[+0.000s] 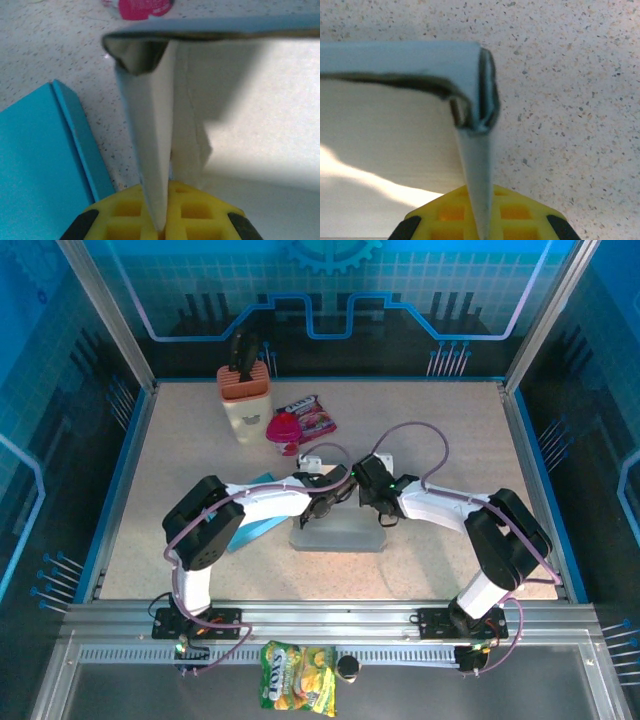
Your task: Fold the paper box
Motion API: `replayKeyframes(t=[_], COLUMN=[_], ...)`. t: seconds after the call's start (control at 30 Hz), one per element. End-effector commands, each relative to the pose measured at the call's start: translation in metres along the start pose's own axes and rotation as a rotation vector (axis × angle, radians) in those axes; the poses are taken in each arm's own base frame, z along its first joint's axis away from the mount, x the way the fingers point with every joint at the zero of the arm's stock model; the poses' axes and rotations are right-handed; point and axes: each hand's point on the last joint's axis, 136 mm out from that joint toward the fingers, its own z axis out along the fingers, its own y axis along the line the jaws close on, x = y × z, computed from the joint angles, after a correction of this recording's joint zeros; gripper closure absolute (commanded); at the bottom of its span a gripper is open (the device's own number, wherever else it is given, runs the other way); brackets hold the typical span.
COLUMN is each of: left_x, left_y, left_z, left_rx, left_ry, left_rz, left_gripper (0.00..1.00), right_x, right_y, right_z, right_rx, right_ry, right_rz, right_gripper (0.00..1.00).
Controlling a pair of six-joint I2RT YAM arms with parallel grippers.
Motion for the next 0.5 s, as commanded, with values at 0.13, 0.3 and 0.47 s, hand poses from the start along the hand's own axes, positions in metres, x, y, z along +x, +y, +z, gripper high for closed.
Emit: replayKeyframes(t=[0.13,0.3,0.47], left_x=[0.025,0.017,0.001], left_y=[0.028,0.019,0.011], left_z=[0.012,0.003,-0.025], left_rx=[-0.223,-0.164,0.002], left_ry=[0.039,0.011,-0.029], left_rz=[0.064,0.059,-0.002], left_gripper=[1.0,0.79,0.46], right_x=[0.014,0.014,0.015], right_y=[-0.007,-0.007,-0.012], right_z=[0.003,0.005,0.005], right_rx=[0.082,0.089,0.112], right_ry=[0.021,0.023,0.021], right_rz=[-0.049,-0.052,-0.048], right_gripper=[1.0,1.0,1.0])
